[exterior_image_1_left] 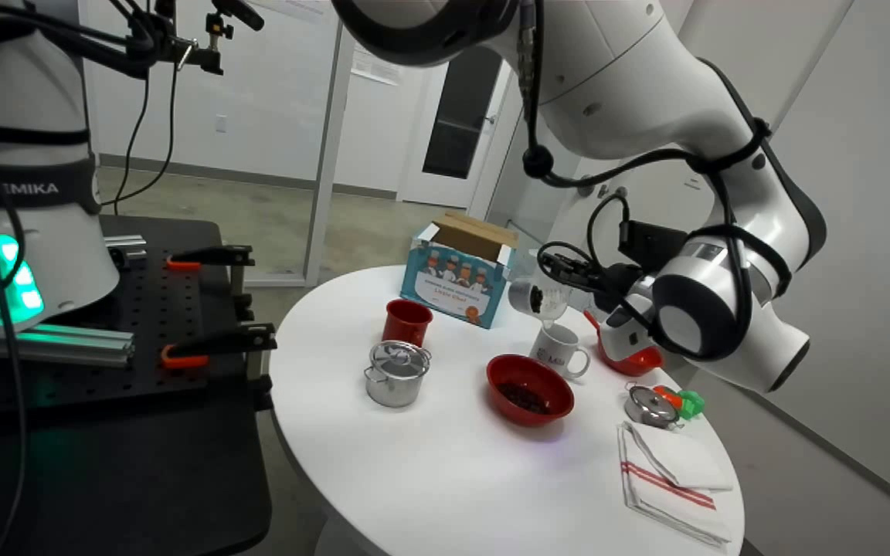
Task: Pour the contents of the clear jar into the red bowl
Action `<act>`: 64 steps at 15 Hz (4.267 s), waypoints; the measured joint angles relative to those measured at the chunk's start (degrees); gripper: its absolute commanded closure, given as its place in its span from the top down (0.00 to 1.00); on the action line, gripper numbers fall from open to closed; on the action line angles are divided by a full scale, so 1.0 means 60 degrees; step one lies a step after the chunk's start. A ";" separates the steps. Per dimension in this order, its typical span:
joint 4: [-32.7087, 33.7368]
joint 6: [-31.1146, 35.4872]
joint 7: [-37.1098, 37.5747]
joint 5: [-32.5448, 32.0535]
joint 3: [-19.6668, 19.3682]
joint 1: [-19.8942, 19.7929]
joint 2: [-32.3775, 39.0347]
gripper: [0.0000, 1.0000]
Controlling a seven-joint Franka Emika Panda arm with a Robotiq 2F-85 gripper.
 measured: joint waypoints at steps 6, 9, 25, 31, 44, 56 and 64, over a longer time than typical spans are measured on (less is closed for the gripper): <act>0.0629 -0.0736 0.0293 0.0805 0.0766 -0.0538 0.0913 0.07; 0.0851 -0.0953 0.0496 0.1033 0.1011 -0.0666 0.1219 0.07; 0.1001 -0.2290 0.0670 0.2604 0.1691 -0.1490 0.2032 0.07; 0.0978 -0.2572 0.0670 0.3569 0.1595 -0.1456 0.2032 0.07; 0.0871 -0.2732 0.0670 0.4313 0.1299 -0.1245 0.2032 0.07; 0.0594 -0.2810 0.0670 0.5011 0.1210 -0.1292 0.2032 0.07; 0.0224 -0.2937 0.0668 0.5462 0.1189 -0.1353 0.2039 0.07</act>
